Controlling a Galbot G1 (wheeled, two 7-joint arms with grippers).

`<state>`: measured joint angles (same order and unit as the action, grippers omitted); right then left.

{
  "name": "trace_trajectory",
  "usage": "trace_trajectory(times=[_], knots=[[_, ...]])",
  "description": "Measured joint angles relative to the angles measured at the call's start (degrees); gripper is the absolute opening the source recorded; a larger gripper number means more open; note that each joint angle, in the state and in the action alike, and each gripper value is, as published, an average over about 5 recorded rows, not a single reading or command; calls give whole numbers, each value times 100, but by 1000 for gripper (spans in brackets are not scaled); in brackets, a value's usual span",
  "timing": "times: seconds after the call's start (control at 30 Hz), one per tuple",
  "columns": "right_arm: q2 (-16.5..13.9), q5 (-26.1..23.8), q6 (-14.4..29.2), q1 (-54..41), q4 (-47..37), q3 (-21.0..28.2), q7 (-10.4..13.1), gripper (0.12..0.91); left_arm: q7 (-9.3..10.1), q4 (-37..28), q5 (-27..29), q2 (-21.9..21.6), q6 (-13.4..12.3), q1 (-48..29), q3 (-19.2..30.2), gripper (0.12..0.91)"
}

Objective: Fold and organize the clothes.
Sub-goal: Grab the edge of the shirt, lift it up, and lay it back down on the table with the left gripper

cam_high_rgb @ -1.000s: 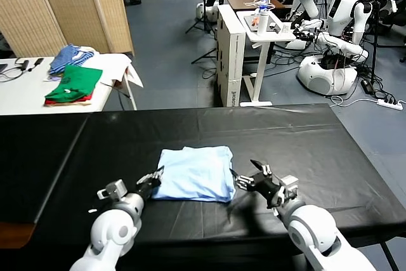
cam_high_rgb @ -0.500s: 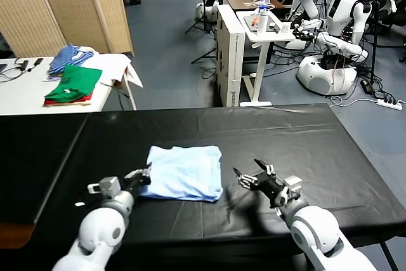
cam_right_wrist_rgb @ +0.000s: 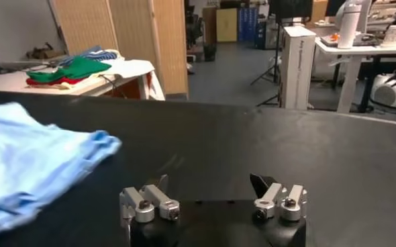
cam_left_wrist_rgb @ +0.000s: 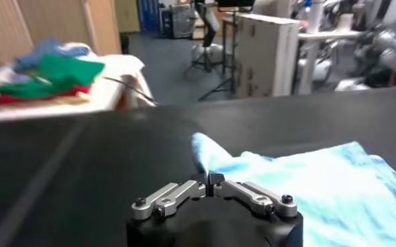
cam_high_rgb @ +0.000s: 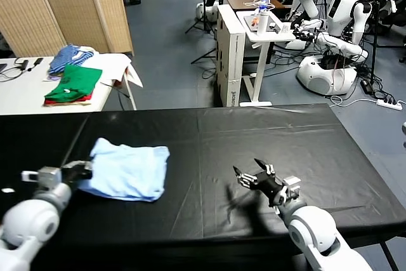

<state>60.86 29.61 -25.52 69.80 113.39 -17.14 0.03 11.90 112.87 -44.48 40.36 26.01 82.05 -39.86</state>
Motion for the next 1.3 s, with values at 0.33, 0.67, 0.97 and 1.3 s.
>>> trace_trajectory(times=[0.33, 0.67, 0.97, 1.3], knots=[[82, 31, 80, 54, -58, -44, -32, 907, 370, 385, -368, -605, 182, 625, -1127, 157], [134, -69, -4, 228, 119, -201, 74, 907, 1183, 1425, -1623, 268, 358, -77, 71, 157], [82, -96, -32, 379, 229, -324, 99, 907, 1126, 1182, -1226, 1820, 364, -1192, 1775, 157], [-52, 603, -252, 135, 214, 25, 186, 907, 745, 926, -667, 2671, 394, -1223, 2423, 485]])
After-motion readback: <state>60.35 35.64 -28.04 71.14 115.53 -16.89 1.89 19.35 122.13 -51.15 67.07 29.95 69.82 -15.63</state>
